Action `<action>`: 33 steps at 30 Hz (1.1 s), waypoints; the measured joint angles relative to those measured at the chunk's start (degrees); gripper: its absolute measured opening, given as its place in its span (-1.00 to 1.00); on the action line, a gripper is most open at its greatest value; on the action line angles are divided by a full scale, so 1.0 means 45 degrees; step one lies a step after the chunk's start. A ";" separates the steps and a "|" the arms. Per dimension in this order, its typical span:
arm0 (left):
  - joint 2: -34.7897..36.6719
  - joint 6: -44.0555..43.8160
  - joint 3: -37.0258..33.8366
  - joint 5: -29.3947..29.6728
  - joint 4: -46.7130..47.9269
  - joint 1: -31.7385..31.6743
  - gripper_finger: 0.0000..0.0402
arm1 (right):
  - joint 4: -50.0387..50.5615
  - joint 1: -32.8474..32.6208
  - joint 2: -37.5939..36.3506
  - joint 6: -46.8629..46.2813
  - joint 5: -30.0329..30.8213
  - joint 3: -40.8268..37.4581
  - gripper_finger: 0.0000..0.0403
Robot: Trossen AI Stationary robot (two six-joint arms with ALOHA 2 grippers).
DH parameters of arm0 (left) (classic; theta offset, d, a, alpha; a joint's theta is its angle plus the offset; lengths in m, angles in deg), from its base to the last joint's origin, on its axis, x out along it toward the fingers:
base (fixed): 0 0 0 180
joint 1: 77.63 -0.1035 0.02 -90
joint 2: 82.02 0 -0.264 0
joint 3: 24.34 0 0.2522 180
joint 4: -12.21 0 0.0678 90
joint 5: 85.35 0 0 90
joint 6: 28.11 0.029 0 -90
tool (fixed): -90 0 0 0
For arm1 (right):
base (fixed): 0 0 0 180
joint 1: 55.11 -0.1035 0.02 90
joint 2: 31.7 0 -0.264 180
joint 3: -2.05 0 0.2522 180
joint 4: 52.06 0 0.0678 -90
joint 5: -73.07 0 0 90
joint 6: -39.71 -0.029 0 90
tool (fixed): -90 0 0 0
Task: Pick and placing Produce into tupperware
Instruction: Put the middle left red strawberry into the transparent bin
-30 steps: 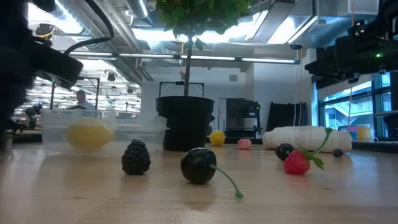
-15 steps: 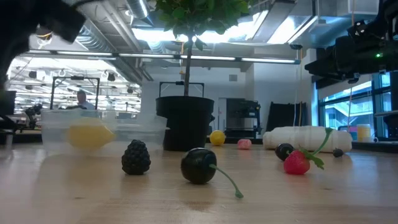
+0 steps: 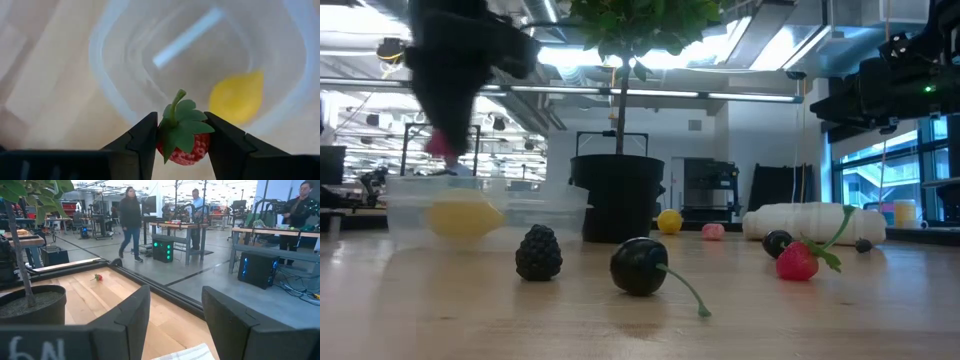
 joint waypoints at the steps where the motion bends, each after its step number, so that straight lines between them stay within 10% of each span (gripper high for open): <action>1: 0.0000 0.0458 0.0000 0.0064 -0.0307 -0.0274 -0.31 | 0.0000 0.0000 0.0000 -0.0001 0.0001 0.0000 -0.10; 11: 0.0000 0.3514 -0.0496 -0.0227 -0.3284 -0.1742 -0.30 | 0.0000 0.0000 0.0002 0.0001 -0.0001 0.0000 -0.10; 33: -0.0005 0.2711 -0.3026 -0.0465 -0.5482 -0.1698 -0.24 | 0.0005 -0.0002 0.0004 0.0001 -0.0003 0.0000 -0.10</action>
